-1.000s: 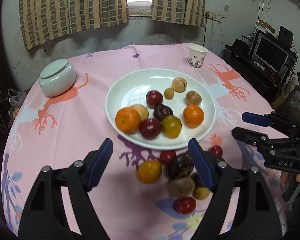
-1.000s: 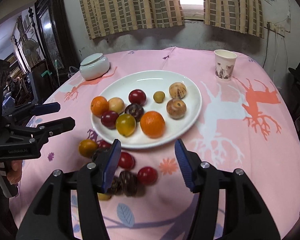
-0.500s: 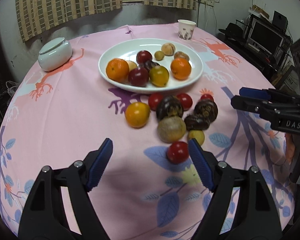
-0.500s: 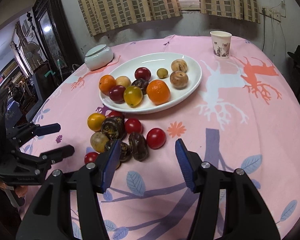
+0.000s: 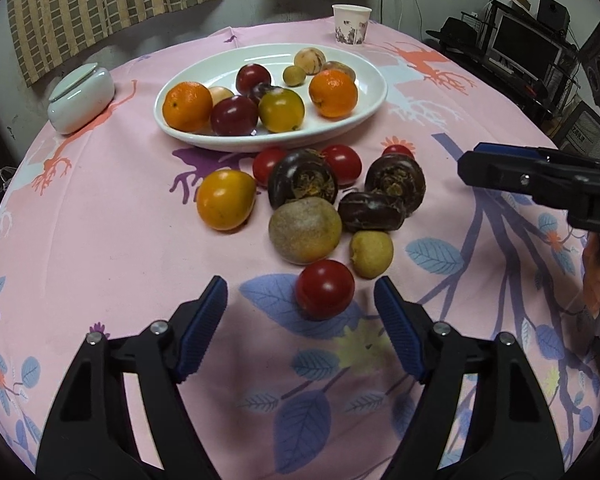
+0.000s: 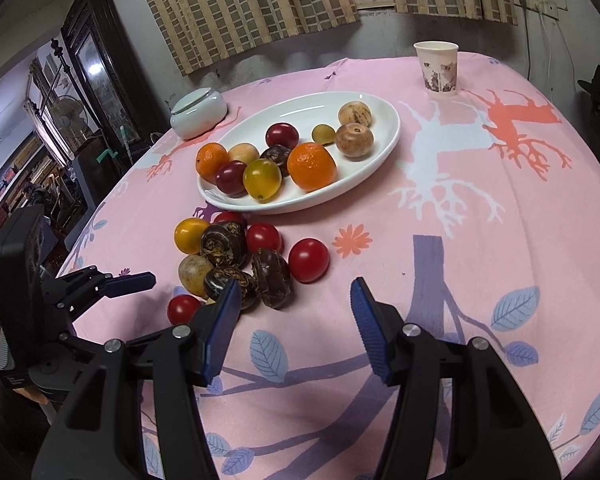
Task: Organize fruits
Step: 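Grasp a red tomato with the left tool while the right tool grasps a dark mangosteen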
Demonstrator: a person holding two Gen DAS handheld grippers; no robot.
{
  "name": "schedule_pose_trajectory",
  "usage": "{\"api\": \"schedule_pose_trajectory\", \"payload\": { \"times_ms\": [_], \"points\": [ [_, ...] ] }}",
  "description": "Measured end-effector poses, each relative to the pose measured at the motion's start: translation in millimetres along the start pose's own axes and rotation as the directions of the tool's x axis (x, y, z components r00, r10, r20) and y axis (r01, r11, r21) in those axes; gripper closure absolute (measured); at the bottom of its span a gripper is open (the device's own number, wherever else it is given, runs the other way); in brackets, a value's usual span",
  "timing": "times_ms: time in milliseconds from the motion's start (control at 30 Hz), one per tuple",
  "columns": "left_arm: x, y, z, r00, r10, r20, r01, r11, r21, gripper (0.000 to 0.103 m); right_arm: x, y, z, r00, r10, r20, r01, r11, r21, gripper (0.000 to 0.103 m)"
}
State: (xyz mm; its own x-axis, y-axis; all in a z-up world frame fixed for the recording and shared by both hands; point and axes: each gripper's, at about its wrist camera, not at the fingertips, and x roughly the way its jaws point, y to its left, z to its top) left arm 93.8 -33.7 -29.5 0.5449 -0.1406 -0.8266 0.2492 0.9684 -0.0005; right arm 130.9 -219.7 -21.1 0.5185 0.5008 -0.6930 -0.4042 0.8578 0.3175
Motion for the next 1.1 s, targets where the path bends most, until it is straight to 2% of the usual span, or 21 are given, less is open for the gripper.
{"api": "schedule_pose_trajectory", "payload": {
  "times_ms": [33, 67, 100, 167, 233, 267, 600, 800, 867, 933, 1000, 1100],
  "points": [
    [4, 1, 1, 1.0, -0.003, -0.008, 0.003, 1.0, -0.003, 0.034, 1, -1, 0, 1.0, 0.0, -0.001, 0.0, 1.0, -0.002, 0.045],
    [8, 1, 1, 1.0, -0.01, -0.02, 0.01, 1.0, -0.012, 0.044, 2, -1, -1, 1.0, -0.004, -0.002, 0.004, 1.0, -0.006, 0.045],
    [13, 2, 1, 0.999, -0.024, -0.038, 0.023, 0.999, -0.028, 0.048, 3, 0, -2, 1.0, -0.01, -0.006, 0.01, 1.0, -0.011, 0.045],
    [15, 1, 1, 1.0, -0.015, -0.021, 0.014, 0.999, -0.03, 0.051, 5, 1, -3, 1.0, -0.015, -0.013, 0.015, 1.0, -0.02, 0.045],
    [16, -3, 1, 1.0, -0.02, -0.009, 0.02, 1.0, -0.008, 0.062, 7, 1, -4, 1.0, -0.016, -0.017, 0.016, 1.0, -0.027, 0.045],
    [15, -4, 1, 0.999, -0.036, -0.003, 0.036, 0.999, -0.001, 0.073, 7, 1, -4, 1.0, -0.02, -0.017, 0.02, 0.999, -0.031, 0.045],
    [9, 13, 0, 0.997, -0.076, -0.003, 0.076, 0.996, -0.056, 0.073, 14, 8, -7, 0.998, -0.066, -0.022, 0.065, 0.996, -0.056, 0.045],
    [1, 19, -2, 0.995, -0.098, 0.023, 0.099, 0.993, -0.06, 0.073, 22, 28, -6, 0.994, -0.1, -0.035, 0.095, 0.986, -0.138, 0.046],
    [1, 21, -3, 0.994, -0.107, 0.027, 0.108, 0.992, -0.063, 0.073, 31, 33, -6, 0.992, -0.112, -0.055, 0.102, 0.982, -0.16, 0.053],
    [2, 21, -4, 0.994, -0.111, 0.021, 0.112, 0.992, -0.066, 0.073, 39, 36, -4, 0.99, -0.117, -0.074, 0.103, 0.979, -0.175, 0.066],
    [4, 22, -5, 0.993, -0.119, 0.013, 0.119, 0.99, -0.069, 0.073, 44, 38, -3, 0.987, -0.144, -0.076, 0.128, 0.974, -0.188, 0.068],
    [6, 21, -6, 0.992, -0.127, 0.009, 0.127, 0.99, -0.065, 0.073, 54, 37, 0, 0.986, -0.136, -0.092, 0.116, 0.975, -0.19, 0.074]
  ]
}}
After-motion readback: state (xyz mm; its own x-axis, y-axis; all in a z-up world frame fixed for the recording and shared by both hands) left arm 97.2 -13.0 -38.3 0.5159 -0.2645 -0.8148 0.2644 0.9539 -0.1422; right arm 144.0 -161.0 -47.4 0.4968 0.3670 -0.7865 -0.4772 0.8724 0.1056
